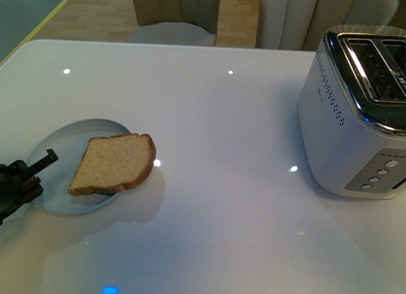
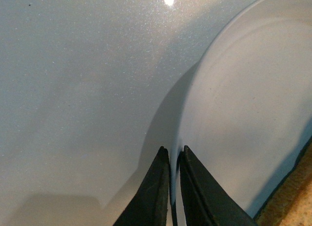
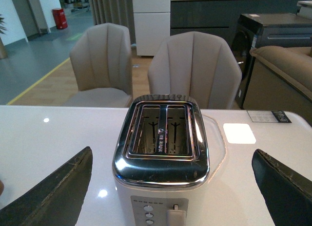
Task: Left arm holds plate, right arm toasts bread
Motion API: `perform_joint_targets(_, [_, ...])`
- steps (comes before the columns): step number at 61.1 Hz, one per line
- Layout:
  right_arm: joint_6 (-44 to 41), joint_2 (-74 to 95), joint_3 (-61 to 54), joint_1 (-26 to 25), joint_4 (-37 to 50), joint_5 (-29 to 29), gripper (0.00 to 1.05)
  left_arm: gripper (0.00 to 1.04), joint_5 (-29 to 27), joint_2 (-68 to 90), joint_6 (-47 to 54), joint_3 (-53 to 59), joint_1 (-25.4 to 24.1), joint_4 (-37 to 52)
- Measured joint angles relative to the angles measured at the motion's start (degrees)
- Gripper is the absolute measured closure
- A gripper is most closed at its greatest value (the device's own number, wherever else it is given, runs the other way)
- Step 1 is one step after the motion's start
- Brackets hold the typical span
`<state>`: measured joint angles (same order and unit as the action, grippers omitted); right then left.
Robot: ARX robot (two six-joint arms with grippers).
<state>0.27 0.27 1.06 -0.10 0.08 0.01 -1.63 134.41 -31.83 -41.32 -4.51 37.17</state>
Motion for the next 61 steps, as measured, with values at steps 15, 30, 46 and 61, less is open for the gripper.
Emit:
perform_joint_targets(15, [0.0, 0.0, 0.0, 0.0, 0.0, 0.0, 0.09, 1.02, 3.6, -3.4, -4.7, 2.7, -0.9, -0.2])
perform_joint_targets(30, [0.0, 0.0, 0.0, 0.0, 0.0, 0.0, 0.09, 1.02, 6.0, -16.9, -7.9, 7.8, -1.5, -6.1])
perform_joint_targets(46, [0.0, 0.0, 0.0, 0.0, 0.0, 0.0, 0.09, 1.02, 6.2, -32.9, -11.8, 8.7, 2.8, -15.5])
perform_joint_targets(61, [0.0, 0.0, 0.0, 0.0, 0.0, 0.0, 0.09, 1.02, 4.0, -45.2, -16.9, 5.2, 11.5, -24.2])
